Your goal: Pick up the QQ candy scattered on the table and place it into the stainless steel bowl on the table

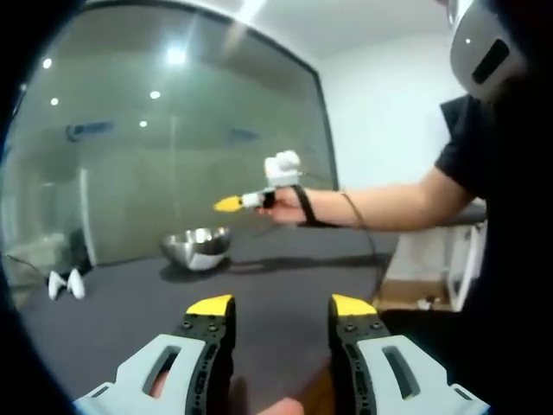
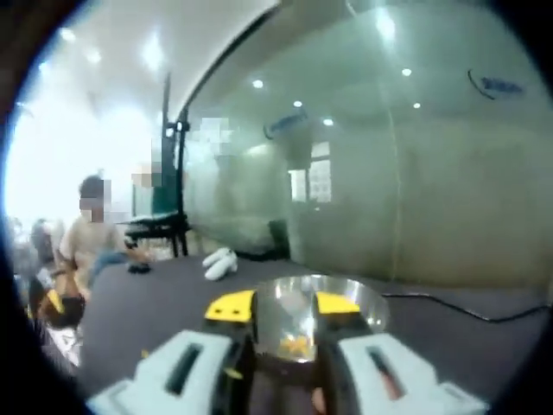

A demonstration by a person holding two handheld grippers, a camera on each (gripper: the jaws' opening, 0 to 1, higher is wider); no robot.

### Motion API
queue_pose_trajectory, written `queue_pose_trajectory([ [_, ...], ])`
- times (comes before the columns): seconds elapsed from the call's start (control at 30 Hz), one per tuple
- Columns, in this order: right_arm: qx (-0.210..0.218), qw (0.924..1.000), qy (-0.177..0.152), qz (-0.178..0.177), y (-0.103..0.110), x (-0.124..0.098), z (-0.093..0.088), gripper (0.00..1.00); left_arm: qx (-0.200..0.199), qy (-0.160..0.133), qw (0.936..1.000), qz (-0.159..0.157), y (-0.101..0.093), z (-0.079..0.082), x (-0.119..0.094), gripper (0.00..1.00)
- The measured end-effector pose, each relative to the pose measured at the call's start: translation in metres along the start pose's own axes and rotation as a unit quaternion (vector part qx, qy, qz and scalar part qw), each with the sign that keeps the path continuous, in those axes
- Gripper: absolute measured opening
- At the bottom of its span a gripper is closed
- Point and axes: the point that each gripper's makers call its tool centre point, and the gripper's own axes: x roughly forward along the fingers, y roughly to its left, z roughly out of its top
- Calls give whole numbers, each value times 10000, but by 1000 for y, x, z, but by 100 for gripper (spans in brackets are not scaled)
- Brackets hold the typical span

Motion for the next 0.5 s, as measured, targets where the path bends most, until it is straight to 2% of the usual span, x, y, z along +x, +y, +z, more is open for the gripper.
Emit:
queue_pose_trajectory([
  [0.13,-78,9996,-41,261,14,-28,-2,26,16,-35,10000,14,1,2,1,44],
  [0.2,-483,9981,-155,338,22,-46,-4,26,30,-48,10000,11,1,4,2,44],
  [0.27,-461,9976,-199,487,33,-65,-15,26,47,-68,10000,6,0,6,3,44],
  [0.3,-391,9973,-134,608,39,-72,-23,26,57,-88,9999,-5,-1,7,3,44],
  [0.4,-446,9968,34,670,44,-86,-46,26,51,-118,9999,-22,-3,9,4,44],
  [0.47,-662,9967,-40,462,42,-93,-49,24,56,-90,9999,-40,-5,8,6,44],
  [0.5,-715,9960,-78,521,48,-97,-49,23,82,-48,9999,-61,-7,6,6,44],
])
